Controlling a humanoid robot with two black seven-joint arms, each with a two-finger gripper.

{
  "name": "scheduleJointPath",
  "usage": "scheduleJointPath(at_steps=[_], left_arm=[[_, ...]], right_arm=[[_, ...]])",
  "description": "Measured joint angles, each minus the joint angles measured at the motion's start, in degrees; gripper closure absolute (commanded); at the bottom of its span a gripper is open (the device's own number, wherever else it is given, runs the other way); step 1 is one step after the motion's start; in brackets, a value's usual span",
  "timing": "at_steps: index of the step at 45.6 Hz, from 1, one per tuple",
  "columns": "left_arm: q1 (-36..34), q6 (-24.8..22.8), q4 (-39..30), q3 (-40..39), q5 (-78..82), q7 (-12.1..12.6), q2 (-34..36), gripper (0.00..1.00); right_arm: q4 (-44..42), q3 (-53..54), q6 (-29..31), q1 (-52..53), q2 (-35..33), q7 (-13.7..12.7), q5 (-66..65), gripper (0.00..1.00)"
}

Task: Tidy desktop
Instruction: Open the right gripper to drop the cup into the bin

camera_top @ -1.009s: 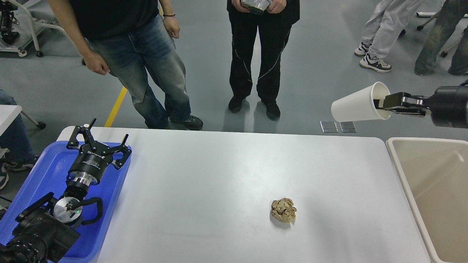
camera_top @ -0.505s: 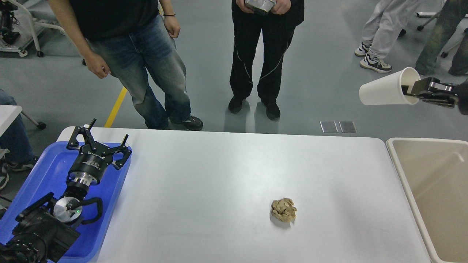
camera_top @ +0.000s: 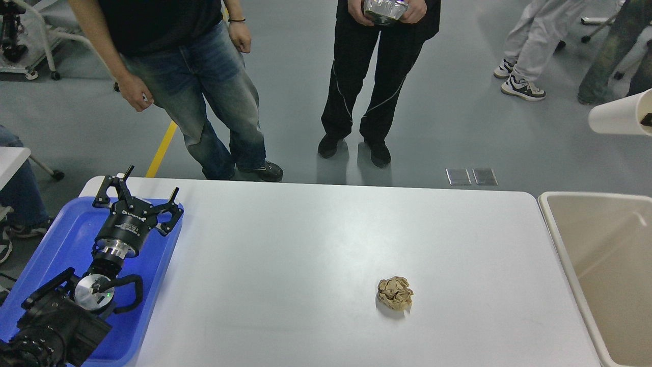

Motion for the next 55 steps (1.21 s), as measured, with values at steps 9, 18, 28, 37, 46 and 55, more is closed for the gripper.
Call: scheduleJointPath(at_steps=[9,18,28,37,46,55], left_arm=[[0.0,0.0,0.0,0.0,0.0,0.0,0.0,0.00],[0.0,0.0,0.0,0.0,0.0,0.0,0.0,0.00],[0.0,0.0,0.0,0.0,0.0,0.0,0.0,0.00],[0.0,0.0,0.0,0.0,0.0,0.0,0.0,0.00],[0.0,0.0,0.0,0.0,0.0,0.0,0.0,0.00],[0.0,0.0,0.0,0.0,0.0,0.0,0.0,0.00]], right_arm=[[-9.7,0.0,-1.5,-2.3,4.3,-6.6,2.8,1.00],[-14.2,0.0,-4.9,-4.8,6.7,-15.3,5.1,1.00],[-16.4,0.0,-9.5,-8.8,8.8,-23.6,7.6,1.00],[-18.4,0.1,-13.0,-13.7,11.8,-28.3,10.2,1.00],[-19.7,0.1,-15.8,-18.6,15.5,-30.2,12.6,1.00],[-20.3,0.2,-17.9,-21.8,18.7,-31.0,14.2,1.00]])
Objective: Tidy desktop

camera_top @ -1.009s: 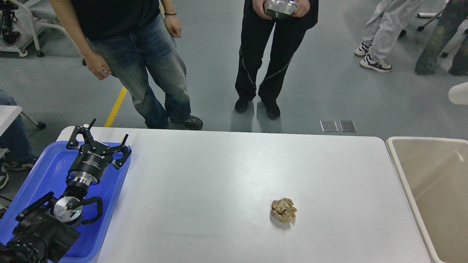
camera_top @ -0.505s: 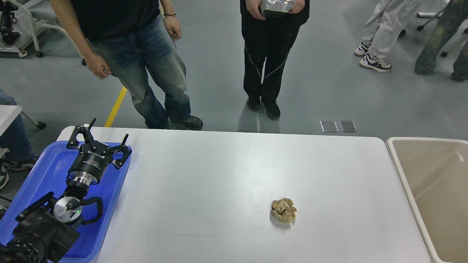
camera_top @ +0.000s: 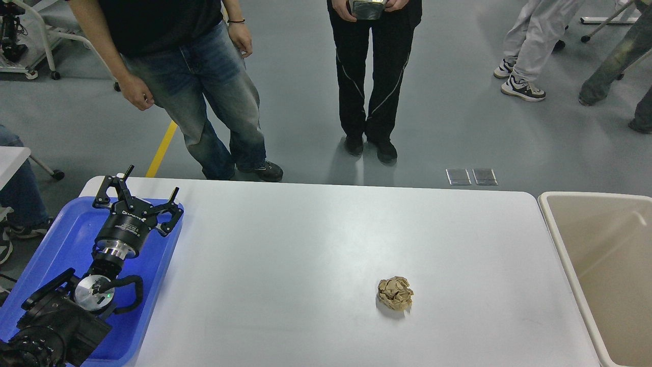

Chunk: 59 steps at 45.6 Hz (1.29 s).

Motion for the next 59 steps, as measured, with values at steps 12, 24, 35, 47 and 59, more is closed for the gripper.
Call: scheduleJointPath(at_steps=[12,24,35,47,59], left_arm=[[0.0,0.0,0.0,0.0,0.0,0.0,0.0,0.00],[0.0,0.0,0.0,0.0,0.0,0.0,0.0,0.00],[0.0,0.0,0.0,0.0,0.0,0.0,0.0,0.00],[0.0,0.0,0.0,0.0,0.0,0.0,0.0,0.00],[0.0,0.0,0.0,0.0,0.0,0.0,0.0,0.00]], right_arm=[[-0.3,0.0,-1.3,-2.6,3.2,-0.3,1.3,1.00],[-0.3,0.0,-1.8,-3.6,4.8,-0.4,2.0,1.00],[-0.2,0.0,-2.4,-4.0,5.4,-0.4,2.3,0.31],[0.2,0.3,-5.4,-3.7,5.3,-0.2,2.4,0.01],[1.9,1.0,-6.1,-2.9,5.3,-0.2,3.7,0.01]])
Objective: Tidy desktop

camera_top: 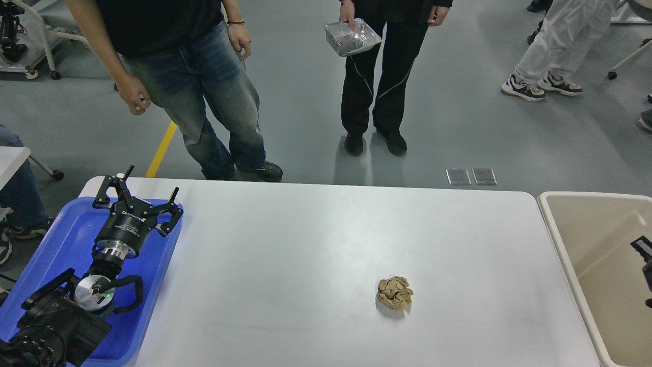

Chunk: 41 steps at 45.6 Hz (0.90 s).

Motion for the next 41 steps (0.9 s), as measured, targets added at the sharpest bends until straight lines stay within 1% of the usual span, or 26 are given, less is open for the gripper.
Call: scheduleJointPath(at_steps=[11,24,31,36,41], left_arm=[[0.0,0.0,0.0,0.0,0.0,0.0,0.0,0.00],[0.0,0.0,0.0,0.0,0.0,0.0,0.0,0.00],[0.0,0.0,0.0,0.0,0.0,0.0,0.0,0.00],[0.0,0.0,0.0,0.0,0.0,0.0,0.0,0.00],[0.0,0.0,0.0,0.0,0.0,0.0,0.0,0.00]], right_arm=[[2.7,3.9,-0.3,2.8,-2.7,0.2,0.9,0.01],[12.4,18.7,-0.8,6.0,-8.7,0.6,4.9,0.01],[17.3,23.7,-1.0,6.6,-10.8,0.9,5.9,0.00],[21.3,27.7,-0.9,6.7,-12.2,2.2,6.3,0.00],[25.4,32.8,-0.7,6.3,-13.0,5.4,6.5,0.00]])
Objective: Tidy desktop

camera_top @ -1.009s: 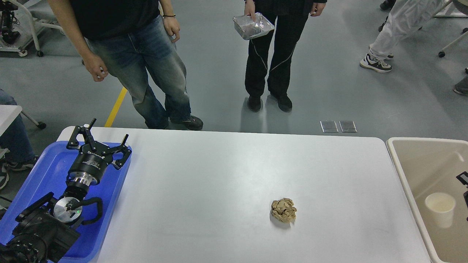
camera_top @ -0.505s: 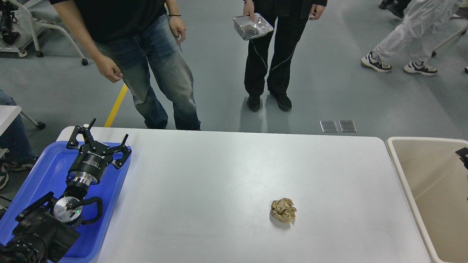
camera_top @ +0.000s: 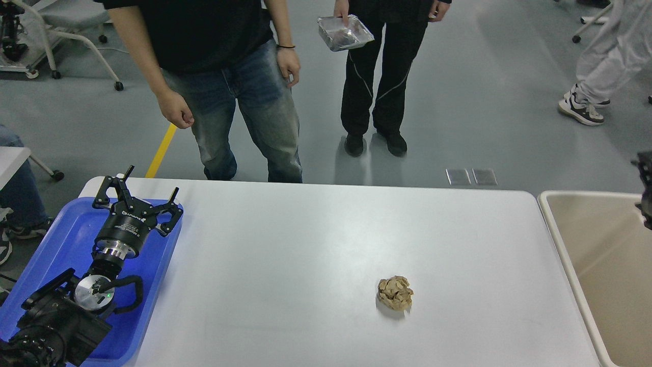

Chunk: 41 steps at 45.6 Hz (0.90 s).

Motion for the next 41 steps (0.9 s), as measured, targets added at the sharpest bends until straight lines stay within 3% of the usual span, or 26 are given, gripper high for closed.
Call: scheduleJointPath(at_steps=[12,18,25,41], left_arm=[[0.0,0.0,0.0,0.0,0.0,0.0,0.0,0.00],[0.0,0.0,0.0,0.0,0.0,0.0,0.0,0.00],[0.0,0.0,0.0,0.0,0.0,0.0,0.0,0.00],[0.0,0.0,0.0,0.0,0.0,0.0,0.0,0.00]], right_arm=[[7.1,10.6,0.4,-2.2,-0.6,10.5,0.5,0.00],[9.7,14.0,0.4,-4.0,-0.4,14.4,0.6,0.00],[12.3,19.5,0.5,-7.1,1.3,16.9,0.7,0.00],[17.7,31.3,1.8,-14.9,7.9,18.6,0.8,0.00]])
